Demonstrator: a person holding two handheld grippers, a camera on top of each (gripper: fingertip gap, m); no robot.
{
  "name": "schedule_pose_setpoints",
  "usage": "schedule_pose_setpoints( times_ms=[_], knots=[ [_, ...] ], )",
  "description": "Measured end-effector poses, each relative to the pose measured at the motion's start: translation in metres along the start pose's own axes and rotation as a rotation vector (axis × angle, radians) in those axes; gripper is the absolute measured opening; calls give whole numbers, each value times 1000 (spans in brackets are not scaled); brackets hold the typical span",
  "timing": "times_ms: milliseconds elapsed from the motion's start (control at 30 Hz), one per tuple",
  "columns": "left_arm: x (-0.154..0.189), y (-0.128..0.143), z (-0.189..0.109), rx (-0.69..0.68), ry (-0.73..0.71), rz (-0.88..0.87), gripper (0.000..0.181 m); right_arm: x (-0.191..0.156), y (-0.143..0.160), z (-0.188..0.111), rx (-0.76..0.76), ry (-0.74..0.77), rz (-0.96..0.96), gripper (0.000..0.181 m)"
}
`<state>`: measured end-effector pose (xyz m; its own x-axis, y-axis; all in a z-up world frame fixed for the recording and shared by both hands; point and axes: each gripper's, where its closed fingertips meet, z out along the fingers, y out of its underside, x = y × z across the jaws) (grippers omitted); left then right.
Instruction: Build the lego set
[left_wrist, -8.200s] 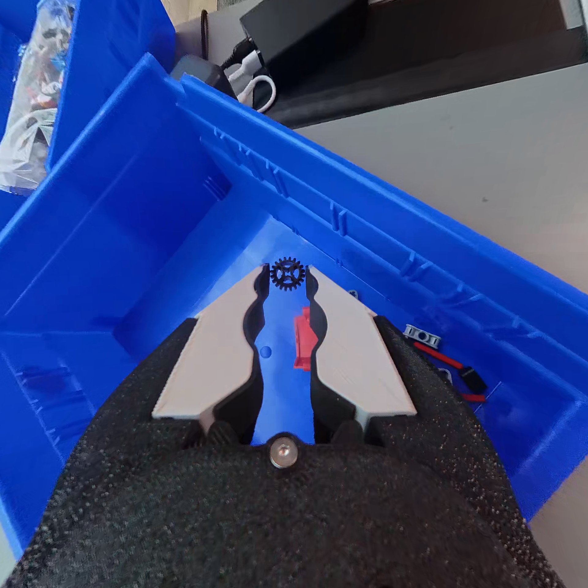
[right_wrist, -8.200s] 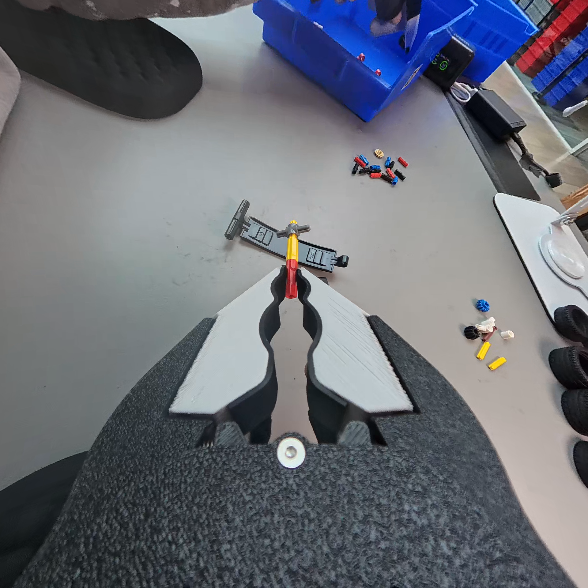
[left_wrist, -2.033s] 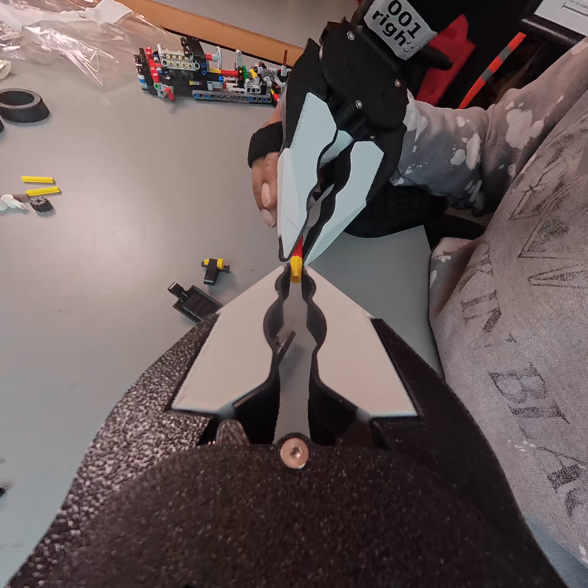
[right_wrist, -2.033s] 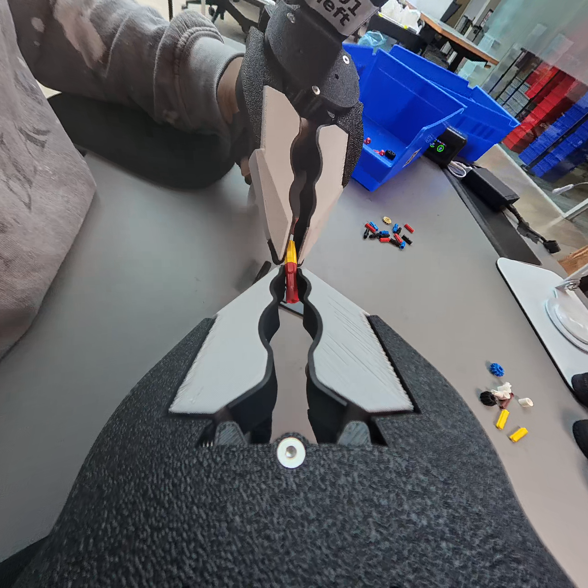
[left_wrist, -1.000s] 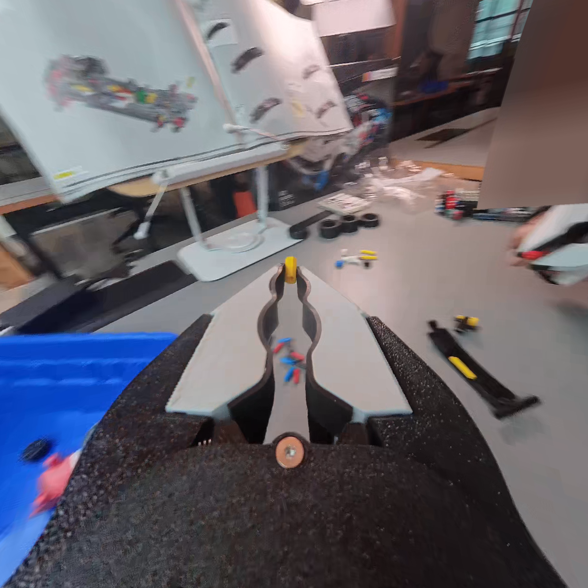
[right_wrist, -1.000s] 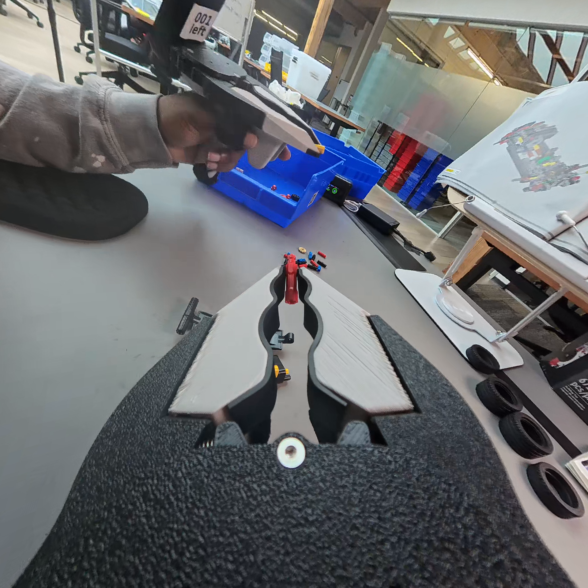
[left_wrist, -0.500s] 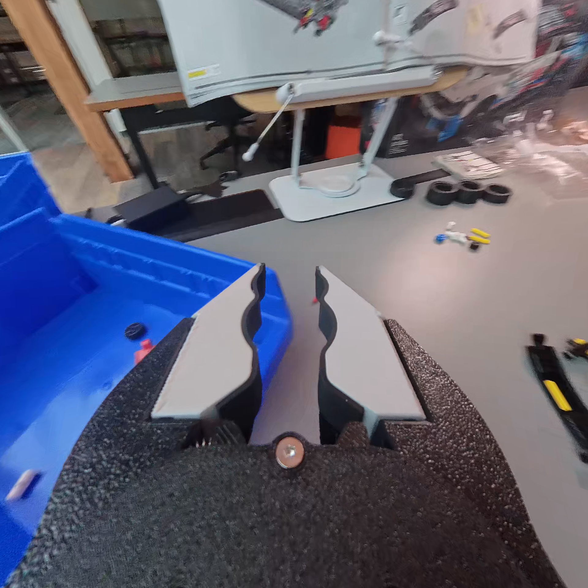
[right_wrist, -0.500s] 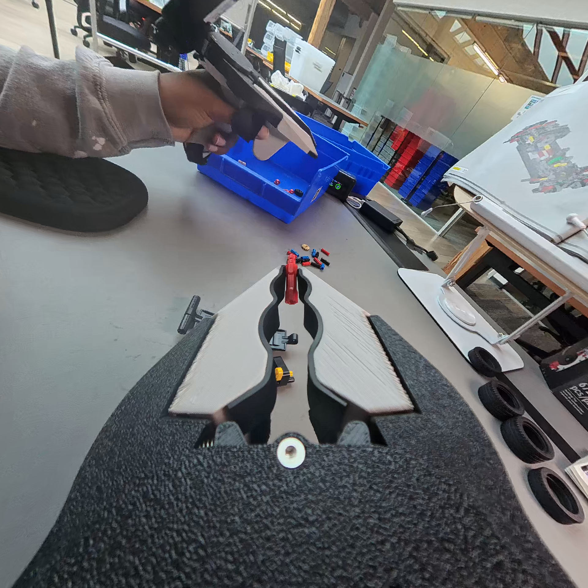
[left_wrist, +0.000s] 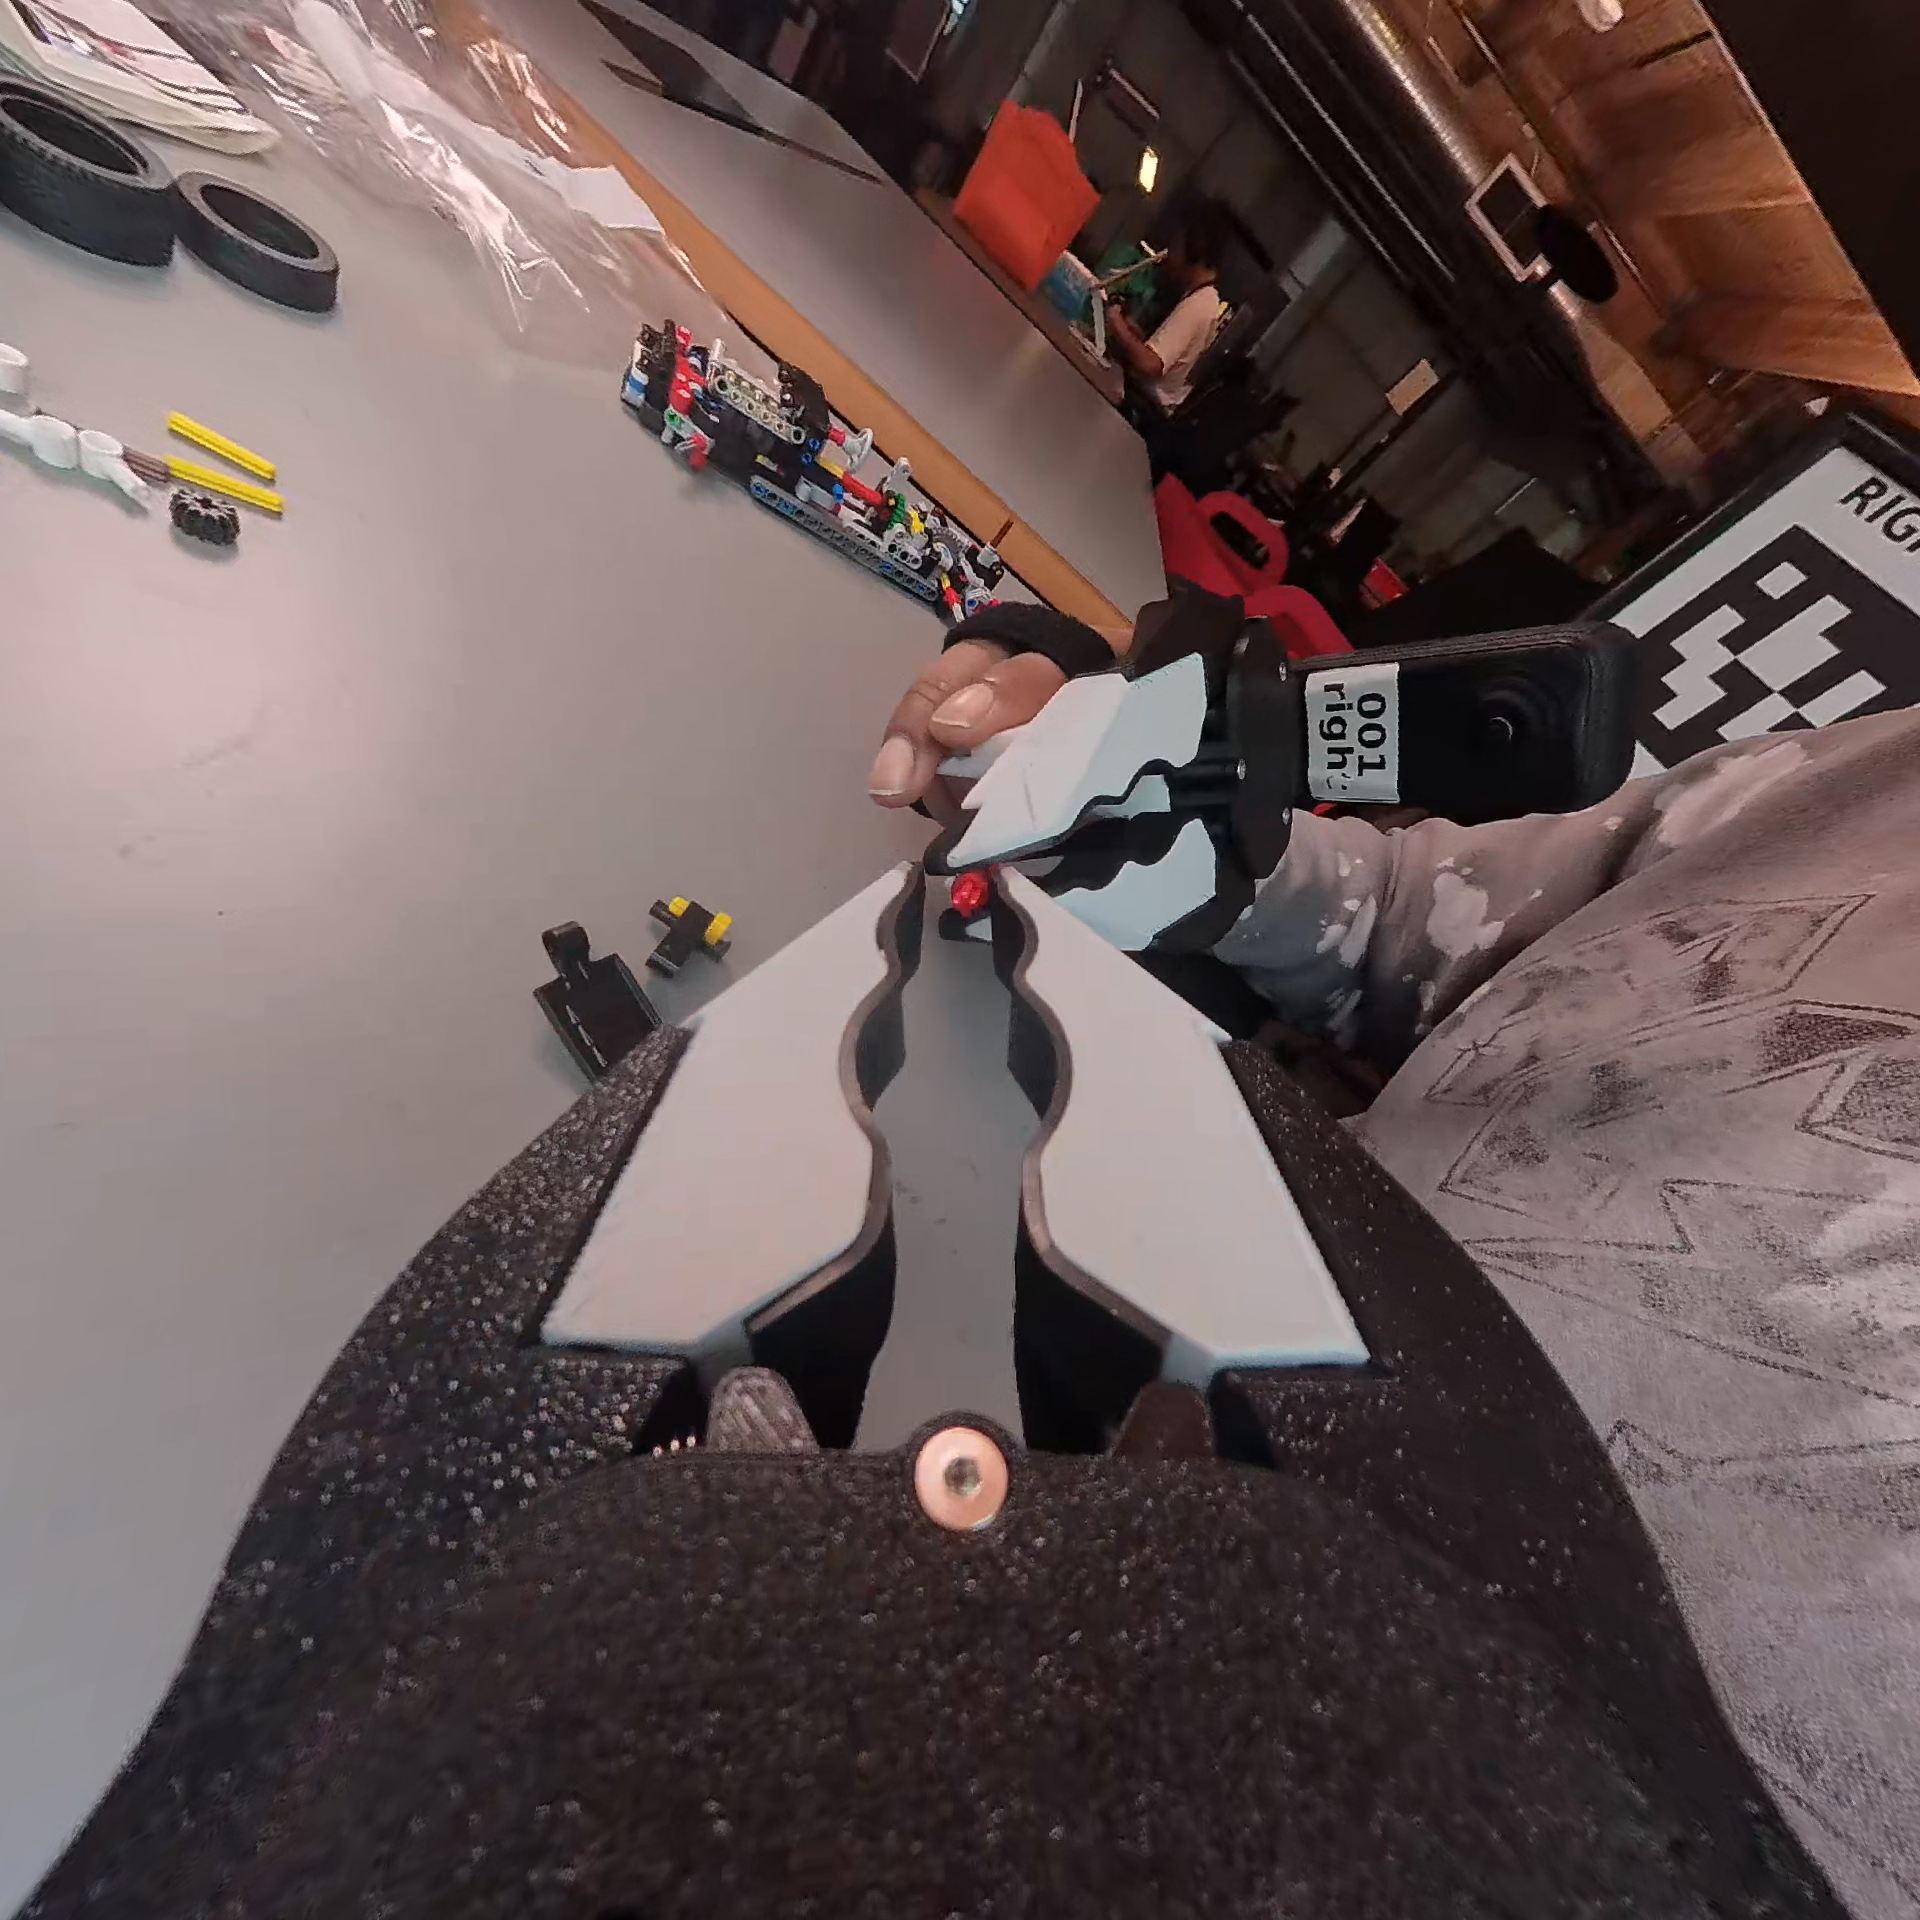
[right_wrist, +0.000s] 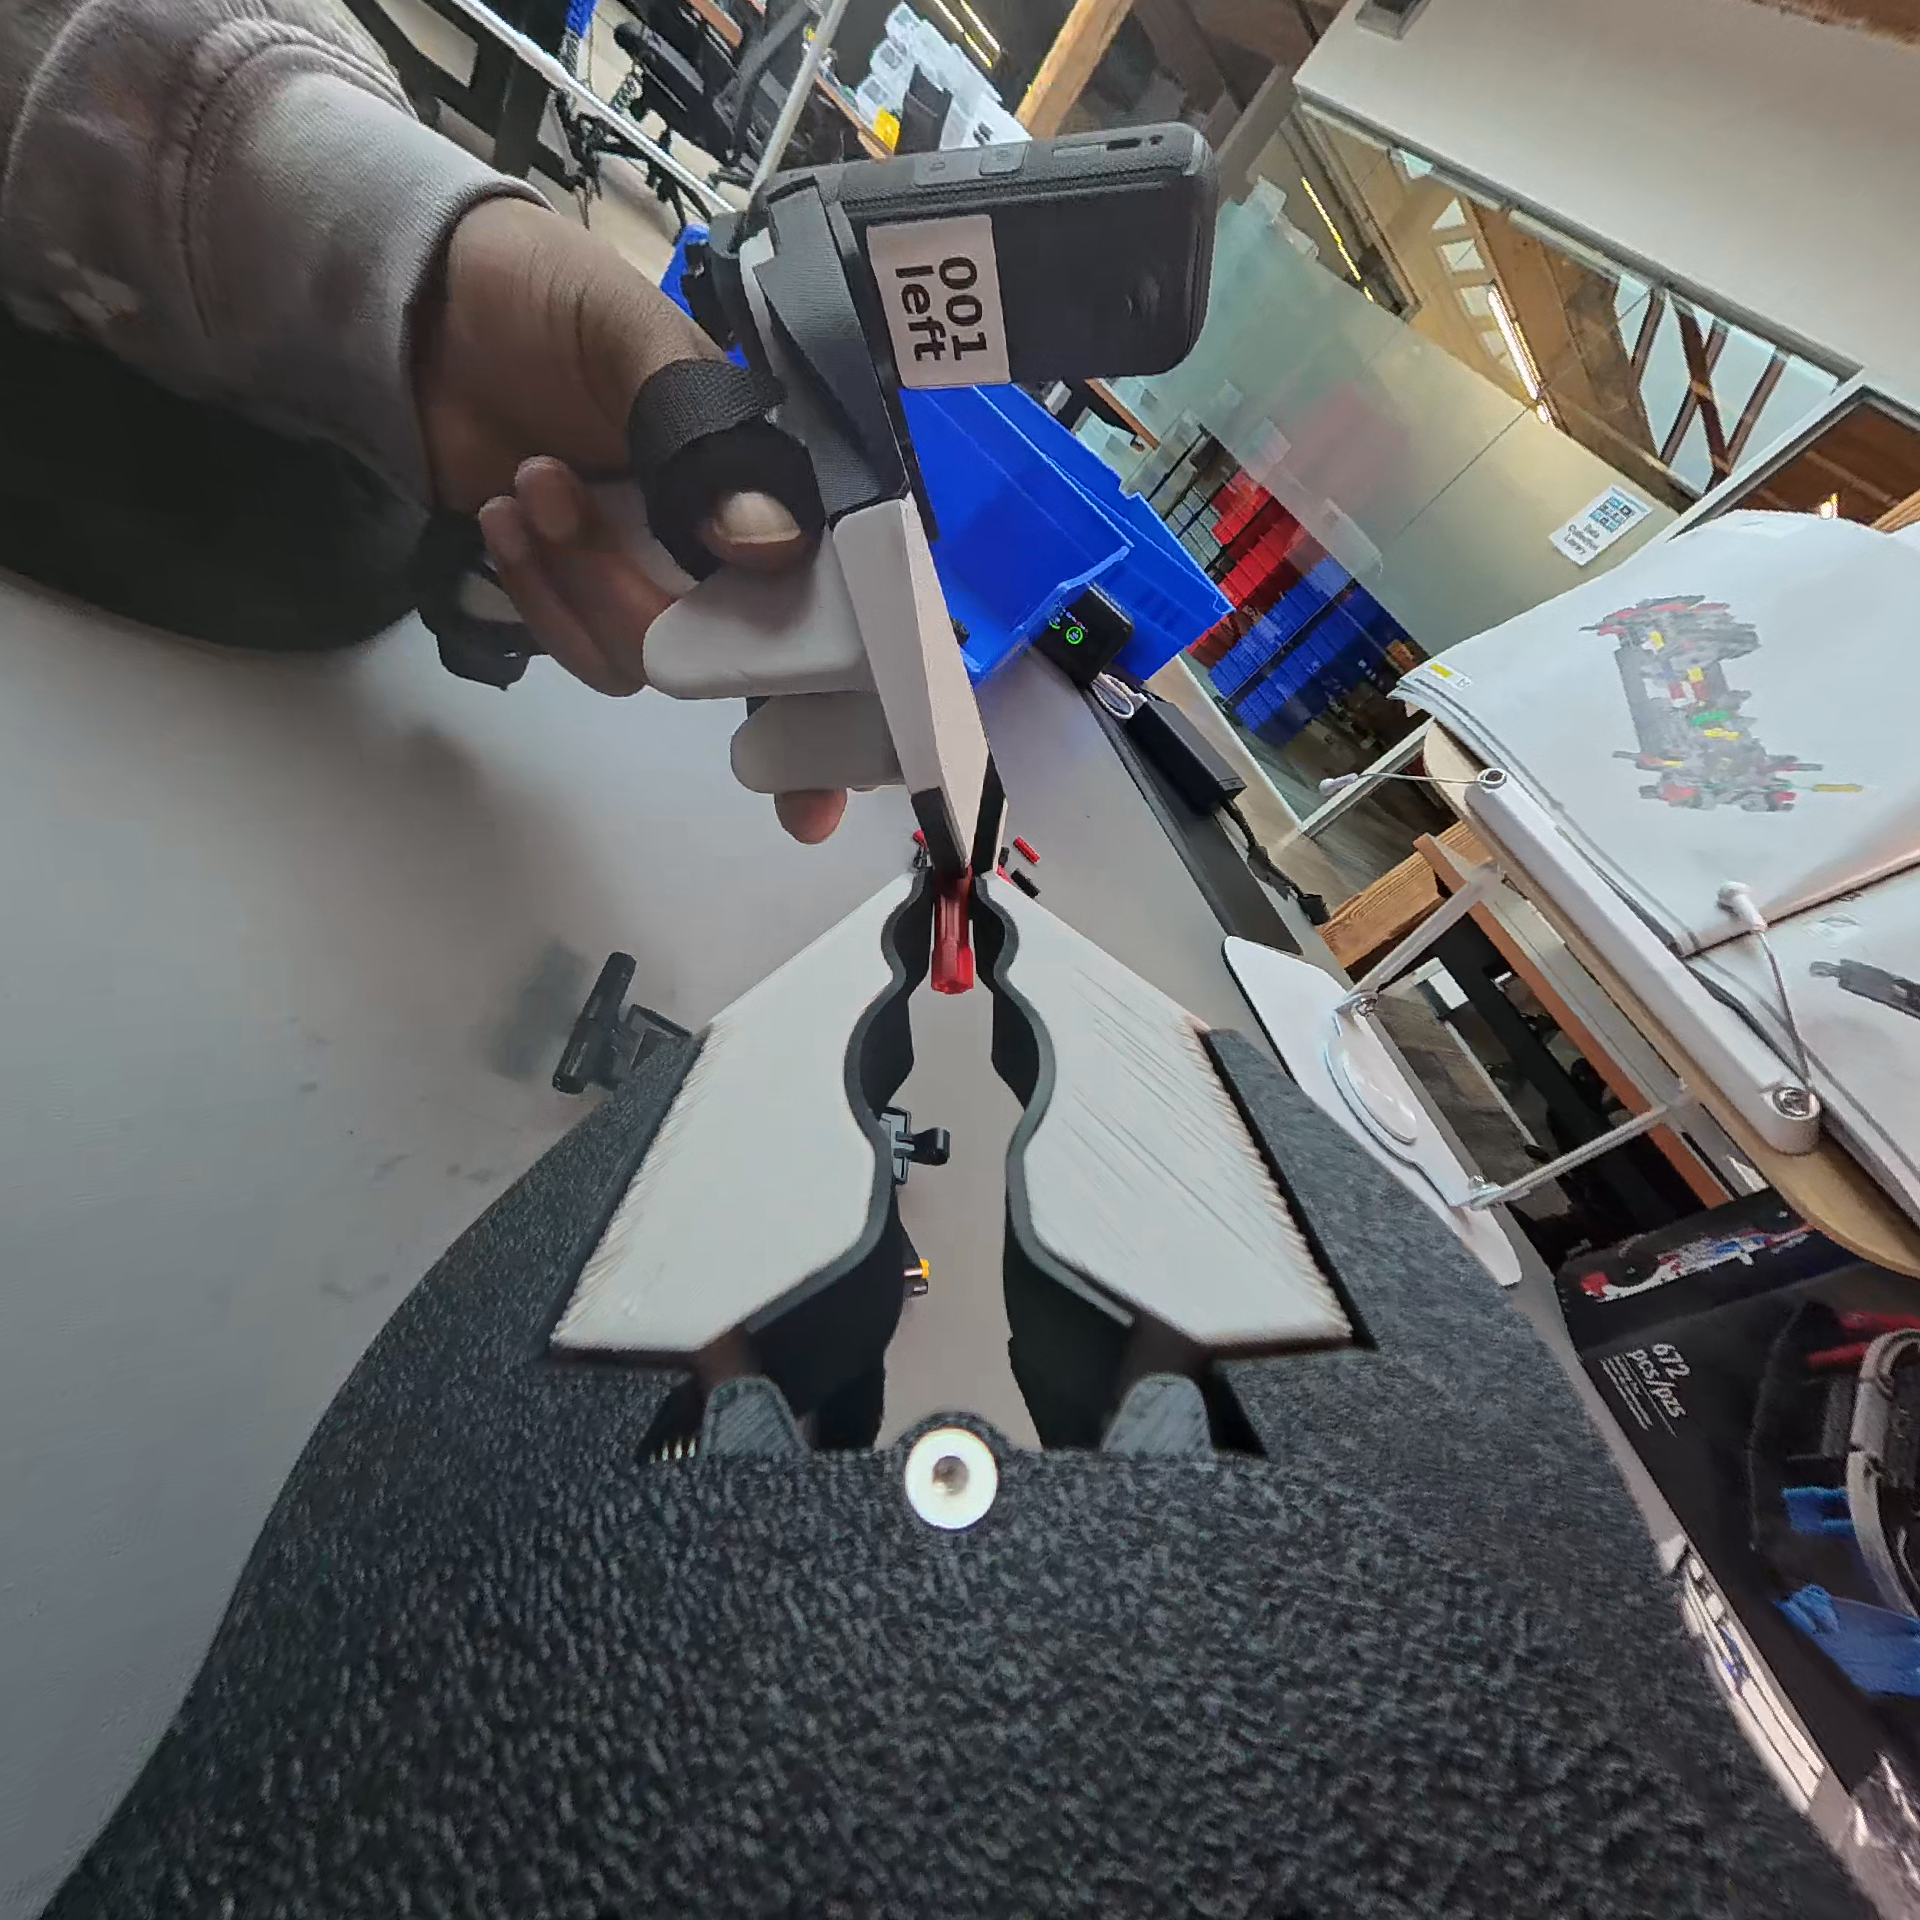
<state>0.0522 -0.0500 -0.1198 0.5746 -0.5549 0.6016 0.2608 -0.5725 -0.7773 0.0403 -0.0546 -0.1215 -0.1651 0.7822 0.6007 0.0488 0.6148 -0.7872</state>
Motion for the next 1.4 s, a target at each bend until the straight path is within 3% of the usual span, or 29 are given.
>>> schedule_pose_setpoints(
  times_ms=[133, 233, 300, 400, 467, 533, 633, 833, 1100, 1267, 1400],
  knots=[
    [-2, 1, -4, -21, -28, 25, 6, -1, 0, 2, -7, 11, -44, 5],
    [-17, -14, -21, 10, -164, 120, 4, 4, 5, 4, -33, 17, 23, 12],
    [-44, -38, -56, 69, -407, 245, 4, 3, 17, 5, -84, -35, 112, 12],
    [-84, -75, -139, 149, -863, 401, 4, -13, 41, 11, -226, -192, 231, 12],
    [-103, -82, -191, 160, -1094, 405, 5, -25, 57, 16, -336, -308, 275, 13],
    [-121, -76, -224, 136, -1225, 348, 5, -33, 65, 17, -397, -421, 236, 12],
    [-146, -58, -247, 71, -1334, 268, 5, -34, 72, 23, -465, -550, 101, 11],
    [-158, -49, -251, 13, -1407, 295, 11, -53, 68, 30, -521, -826, -30, 10],
    [-147, -53, -233, 45, -1334, 371, 20, -60, 78, 26, -609, -925, -40, 1],
    [-118, -58, -183, 125, -1072, 402, 20, -46, 61, 26, -506, -876, 20, 1],
    [-100, -53, -150, 130, -915, 393, 25, 33, 50, 33, -424, -594, 132, 1]
  ],
)
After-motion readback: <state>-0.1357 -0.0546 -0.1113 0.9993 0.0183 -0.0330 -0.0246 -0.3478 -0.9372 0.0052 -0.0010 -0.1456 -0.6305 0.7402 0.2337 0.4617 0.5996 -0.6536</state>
